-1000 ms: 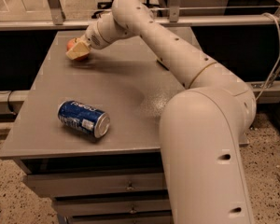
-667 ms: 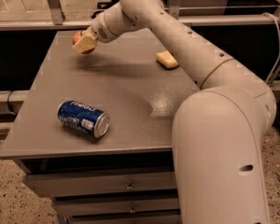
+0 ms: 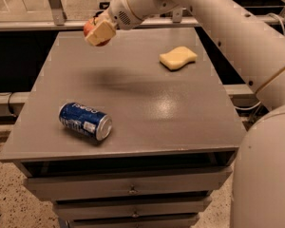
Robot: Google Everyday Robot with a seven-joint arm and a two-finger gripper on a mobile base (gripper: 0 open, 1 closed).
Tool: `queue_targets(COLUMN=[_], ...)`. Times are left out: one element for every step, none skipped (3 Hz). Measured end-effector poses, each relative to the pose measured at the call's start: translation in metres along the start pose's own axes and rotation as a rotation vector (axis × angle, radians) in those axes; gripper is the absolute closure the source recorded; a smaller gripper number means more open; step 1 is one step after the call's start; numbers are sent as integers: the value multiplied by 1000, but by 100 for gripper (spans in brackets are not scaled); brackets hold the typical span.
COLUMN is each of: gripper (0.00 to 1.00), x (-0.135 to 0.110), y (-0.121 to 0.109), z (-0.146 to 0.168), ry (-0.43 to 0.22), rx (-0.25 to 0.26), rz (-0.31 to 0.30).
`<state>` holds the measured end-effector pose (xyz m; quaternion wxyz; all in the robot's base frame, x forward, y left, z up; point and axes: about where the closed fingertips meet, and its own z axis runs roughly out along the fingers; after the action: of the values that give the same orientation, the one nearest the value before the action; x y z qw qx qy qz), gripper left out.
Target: Move apple near pepsi can
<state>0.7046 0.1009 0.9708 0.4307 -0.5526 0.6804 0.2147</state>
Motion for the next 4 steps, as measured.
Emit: queue_targets(gripper=[100, 100, 100, 100], x=[-1, 13, 33, 56], y=[40, 106, 143, 167], z=[-15, -40, -51, -75], ry=[19, -2, -25, -62], rx=[-68, -181, -260, -333], rz=[-12, 6, 28, 31])
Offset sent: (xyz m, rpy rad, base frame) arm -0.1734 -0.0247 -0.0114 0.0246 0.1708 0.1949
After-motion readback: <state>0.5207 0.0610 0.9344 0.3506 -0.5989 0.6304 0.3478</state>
